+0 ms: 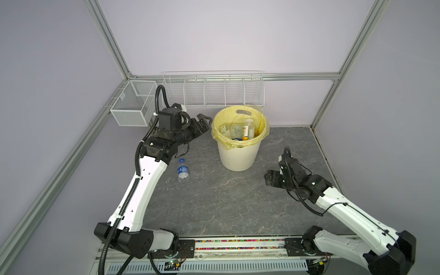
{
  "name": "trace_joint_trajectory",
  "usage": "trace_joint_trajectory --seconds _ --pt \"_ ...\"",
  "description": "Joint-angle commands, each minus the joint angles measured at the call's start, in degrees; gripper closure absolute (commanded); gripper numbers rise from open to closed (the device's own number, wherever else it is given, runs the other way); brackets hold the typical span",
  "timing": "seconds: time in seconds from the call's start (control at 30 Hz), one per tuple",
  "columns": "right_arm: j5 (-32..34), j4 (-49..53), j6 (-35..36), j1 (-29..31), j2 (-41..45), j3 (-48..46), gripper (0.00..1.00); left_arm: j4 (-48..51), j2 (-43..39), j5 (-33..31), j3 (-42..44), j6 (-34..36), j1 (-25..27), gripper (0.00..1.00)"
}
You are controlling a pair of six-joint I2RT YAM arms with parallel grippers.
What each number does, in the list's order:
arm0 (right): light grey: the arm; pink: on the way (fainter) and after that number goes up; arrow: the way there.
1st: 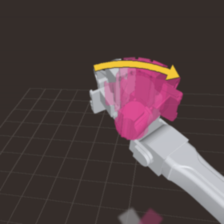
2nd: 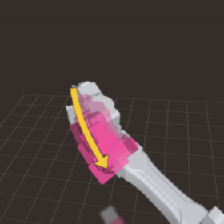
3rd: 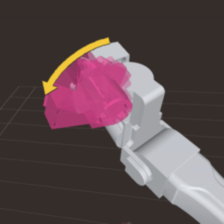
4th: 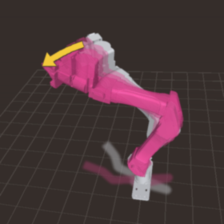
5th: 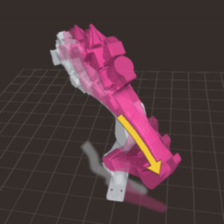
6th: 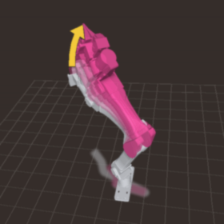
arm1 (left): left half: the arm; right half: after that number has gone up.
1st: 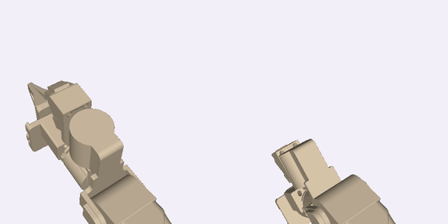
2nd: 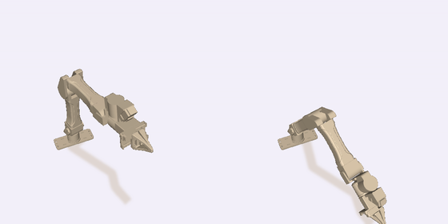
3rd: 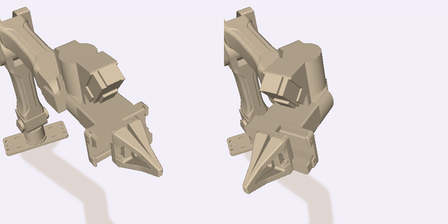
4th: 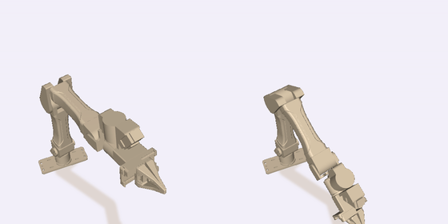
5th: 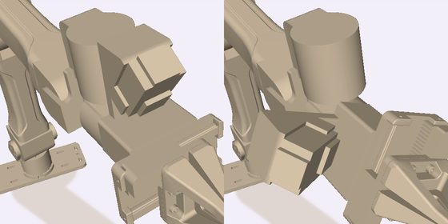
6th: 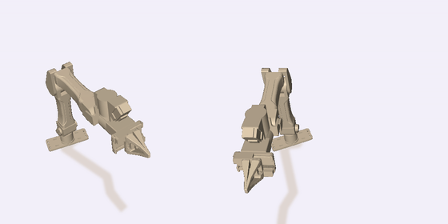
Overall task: Throw the plastic bottles in the bin
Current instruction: 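Open the left gripper over the bin to drop the orange-label bottle, then withdraw the left gripper while the right reaches toward the Pepsi-label bottle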
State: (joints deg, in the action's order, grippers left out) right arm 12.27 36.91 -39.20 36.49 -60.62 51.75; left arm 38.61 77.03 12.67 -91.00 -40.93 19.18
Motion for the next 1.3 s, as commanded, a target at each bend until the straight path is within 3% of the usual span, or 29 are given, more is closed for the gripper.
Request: trace_joint_trajectory --seconds 0.0,0.27,0.47,0.6,1.27 --pt "1.05 -1.48 -1.81 1.89 -0.6 -0.53 0.12 0.08 -3.74 -1.02 4.1 2.15 -1.46 0.01" --pt "3.2 -2.51 -3.8 6.99 -4.47 1.89 0.12 1.62 -9.2 -0.73 14.34 4.05 -5.84 0.01" --pt "4.03 -2.8 -5.22 9.14 -7.01 2.75 0.12 -2.17 -12.61 7.88 24.45 2.83 -14.12 0.01" --pt "5.19 -4.29 -6.34 11.32 -7.61 2.67 0.12 -2.42 -14.64 9.61 28.49 3.16 -17.6 0.01" --pt "6.95 -7.52 -8.06 19.36 -22.36 11.79 0.12 1.99 -18.37 3.24 36.82 8.34 -20.44 0.01"
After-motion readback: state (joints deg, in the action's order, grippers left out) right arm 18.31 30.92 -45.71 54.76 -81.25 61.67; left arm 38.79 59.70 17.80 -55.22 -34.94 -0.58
